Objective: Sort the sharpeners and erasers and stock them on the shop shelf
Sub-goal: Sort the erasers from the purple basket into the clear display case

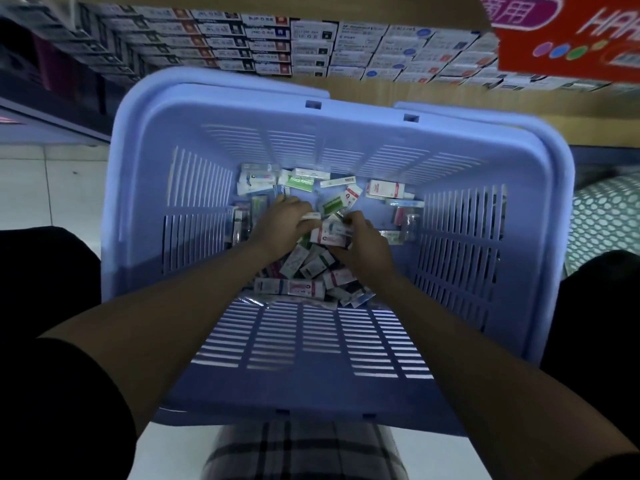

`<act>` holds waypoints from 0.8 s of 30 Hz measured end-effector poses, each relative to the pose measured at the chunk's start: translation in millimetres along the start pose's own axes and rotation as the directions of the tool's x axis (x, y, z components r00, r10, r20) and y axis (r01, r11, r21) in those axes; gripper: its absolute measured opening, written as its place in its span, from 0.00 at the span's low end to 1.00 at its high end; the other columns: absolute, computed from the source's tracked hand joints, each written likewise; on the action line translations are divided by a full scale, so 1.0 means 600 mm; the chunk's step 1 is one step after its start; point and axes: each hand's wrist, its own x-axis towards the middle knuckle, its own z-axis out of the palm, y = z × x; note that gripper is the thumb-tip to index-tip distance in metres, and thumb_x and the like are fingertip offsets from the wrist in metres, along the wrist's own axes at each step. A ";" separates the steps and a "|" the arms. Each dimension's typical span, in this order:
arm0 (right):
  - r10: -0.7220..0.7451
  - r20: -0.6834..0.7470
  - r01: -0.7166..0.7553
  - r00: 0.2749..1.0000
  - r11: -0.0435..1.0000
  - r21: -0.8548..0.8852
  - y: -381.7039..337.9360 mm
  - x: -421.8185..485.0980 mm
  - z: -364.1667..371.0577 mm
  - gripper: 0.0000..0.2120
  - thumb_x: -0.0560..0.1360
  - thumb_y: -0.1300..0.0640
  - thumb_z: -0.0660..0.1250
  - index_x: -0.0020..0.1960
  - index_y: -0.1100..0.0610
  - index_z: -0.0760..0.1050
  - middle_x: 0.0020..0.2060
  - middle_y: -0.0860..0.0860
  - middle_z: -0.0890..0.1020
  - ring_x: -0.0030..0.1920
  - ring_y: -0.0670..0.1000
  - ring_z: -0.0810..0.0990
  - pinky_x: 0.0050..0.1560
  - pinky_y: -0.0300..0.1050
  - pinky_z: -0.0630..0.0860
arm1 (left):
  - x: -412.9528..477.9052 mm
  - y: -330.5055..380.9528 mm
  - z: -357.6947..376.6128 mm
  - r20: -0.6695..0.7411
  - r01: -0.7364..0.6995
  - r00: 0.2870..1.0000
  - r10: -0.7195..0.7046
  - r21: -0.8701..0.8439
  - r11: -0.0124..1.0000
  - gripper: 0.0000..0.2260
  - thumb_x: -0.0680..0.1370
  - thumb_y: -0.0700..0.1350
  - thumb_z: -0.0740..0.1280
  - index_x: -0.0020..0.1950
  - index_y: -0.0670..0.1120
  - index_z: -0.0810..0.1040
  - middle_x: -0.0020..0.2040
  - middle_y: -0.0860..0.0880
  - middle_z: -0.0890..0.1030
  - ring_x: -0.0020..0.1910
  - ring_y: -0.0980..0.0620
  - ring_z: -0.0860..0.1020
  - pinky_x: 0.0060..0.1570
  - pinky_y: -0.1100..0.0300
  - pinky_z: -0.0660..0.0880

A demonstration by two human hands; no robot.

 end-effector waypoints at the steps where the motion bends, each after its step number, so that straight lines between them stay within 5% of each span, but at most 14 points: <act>1: 0.009 0.019 -0.010 1.000 0.999 0.032 -0.002 0.003 -0.005 0.24 0.72 0.54 0.71 0.64 0.60 0.67 0.56 0.60 0.78 0.52 0.62 0.78 0.43 0.50 0.74 | -0.002 0.000 -0.002 0.006 0.023 1.000 -0.022 -0.074 0.997 0.14 0.79 0.48 0.64 0.52 0.36 0.78 0.47 0.38 0.78 0.49 0.42 0.74 0.45 0.52 0.68; 6: 0.048 0.048 -0.056 0.998 0.980 0.193 -0.023 0.001 -0.023 0.21 0.73 0.57 0.71 0.64 0.59 0.72 0.56 0.57 0.80 0.53 0.57 0.78 0.46 0.42 0.70 | -0.014 0.028 -0.028 0.093 0.228 0.974 -0.208 -0.384 0.895 0.08 0.81 0.44 0.61 0.49 0.39 0.72 0.35 0.48 0.70 0.35 0.52 0.69 0.34 0.63 0.64; 11: 0.073 -0.001 -0.068 0.997 0.936 0.346 -0.051 -0.031 -0.040 0.23 0.73 0.62 0.70 0.67 0.58 0.71 0.45 0.53 0.79 0.40 0.51 0.77 0.38 0.39 0.71 | -0.031 0.057 -0.047 0.115 0.314 0.946 -0.302 -0.554 0.771 0.11 0.81 0.48 0.59 0.43 0.43 0.68 0.36 0.50 0.68 0.40 0.52 0.68 0.35 0.63 0.62; 13: 0.069 -0.008 -0.061 0.998 0.927 0.371 -0.061 -0.046 -0.057 0.22 0.73 0.62 0.70 0.66 0.56 0.71 0.46 0.54 0.79 0.33 0.46 0.74 0.31 0.35 0.69 | -0.045 0.072 -0.062 0.125 0.315 0.944 -0.305 -0.610 0.727 0.14 0.80 0.54 0.59 0.47 0.43 0.71 0.44 0.49 0.73 0.48 0.51 0.71 0.42 0.62 0.67; 16: 0.009 -0.049 0.008 0.999 0.938 0.348 -0.084 -0.069 -0.094 0.21 0.74 0.60 0.70 0.65 0.56 0.72 0.49 0.54 0.80 0.34 0.44 0.74 0.31 0.31 0.69 | -0.070 0.098 -0.094 0.149 0.321 0.944 -0.294 -0.621 0.715 0.34 0.74 0.66 0.60 0.69 0.42 0.67 0.67 0.46 0.71 0.65 0.47 0.70 0.64 0.50 0.69; 21: -0.084 -0.129 0.123 0.988 0.935 0.333 -0.127 -0.119 -0.147 0.19 0.73 0.64 0.69 0.63 0.60 0.73 0.52 0.57 0.81 0.47 0.53 0.79 0.45 0.45 0.75 | -0.113 0.156 -0.152 0.064 0.216 0.973 -0.222 -0.592 0.776 0.22 0.77 0.62 0.58 0.55 0.43 0.74 0.48 0.47 0.77 0.49 0.50 0.75 0.58 0.52 0.73; 24: -0.104 -0.139 0.147 0.985 0.924 0.354 -0.153 -0.158 -0.180 0.17 0.73 0.64 0.69 0.61 0.61 0.73 0.41 0.51 0.80 0.40 0.53 0.78 0.34 0.41 0.76 | -0.153 0.188 -0.181 0.103 0.171 0.985 -0.137 -0.654 0.737 0.22 0.77 0.63 0.59 0.51 0.45 0.77 0.49 0.49 0.80 0.49 0.52 0.78 0.54 0.54 0.74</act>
